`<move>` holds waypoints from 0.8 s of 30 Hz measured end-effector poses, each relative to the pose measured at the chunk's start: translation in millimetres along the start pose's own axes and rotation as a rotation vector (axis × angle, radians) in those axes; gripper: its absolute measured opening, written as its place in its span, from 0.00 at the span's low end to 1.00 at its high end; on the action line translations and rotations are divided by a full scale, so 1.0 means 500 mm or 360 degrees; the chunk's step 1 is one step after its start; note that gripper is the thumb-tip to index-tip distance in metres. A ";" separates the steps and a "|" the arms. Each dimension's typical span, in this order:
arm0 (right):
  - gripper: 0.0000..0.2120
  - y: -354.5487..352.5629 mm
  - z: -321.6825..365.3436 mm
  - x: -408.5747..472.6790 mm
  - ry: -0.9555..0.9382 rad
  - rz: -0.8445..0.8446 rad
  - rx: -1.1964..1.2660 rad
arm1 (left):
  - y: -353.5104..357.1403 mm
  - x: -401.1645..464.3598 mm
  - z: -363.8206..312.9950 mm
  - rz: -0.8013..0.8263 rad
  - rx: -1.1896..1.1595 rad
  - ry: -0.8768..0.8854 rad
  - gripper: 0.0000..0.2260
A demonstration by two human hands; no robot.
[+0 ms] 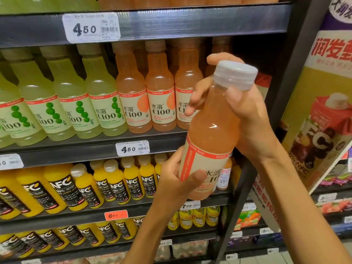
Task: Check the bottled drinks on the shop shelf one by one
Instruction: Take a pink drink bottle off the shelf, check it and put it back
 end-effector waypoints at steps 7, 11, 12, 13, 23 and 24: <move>0.17 -0.044 -0.042 -0.019 0.0249 -0.0378 -0.0021 | 0.017 0.020 0.026 -0.0054 -0.0054 -0.0082 0.34; 0.21 -0.082 -0.066 -0.011 0.0326 -0.0689 -0.0012 | 0.037 0.055 0.048 -0.0045 -0.0027 -0.0156 0.25; 0.20 -0.095 -0.068 -0.006 0.0321 -0.0754 -0.0001 | 0.040 0.072 0.049 -0.0058 0.0002 -0.0134 0.23; 0.19 -0.108 -0.068 0.000 0.0311 -0.0820 0.0000 | 0.040 0.089 0.049 -0.0084 0.0037 -0.0094 0.22; 0.16 -0.188 -0.057 0.062 0.0201 -0.1015 -0.0312 | 0.045 0.159 0.077 -0.0139 0.0768 0.0286 0.32; 0.16 -0.194 -0.058 0.064 0.0193 -0.1024 -0.0307 | 0.045 0.163 0.081 -0.0183 0.0768 0.0298 0.33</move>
Point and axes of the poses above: each hand's wrist, its own x-axis towards the middle knuckle, its own y-axis out of the palm, z = x × y, the point moved 5 cm from there along x, towards the middle knuckle, and after that the axes turned 12 degrees about y, right-handed, at the moved point
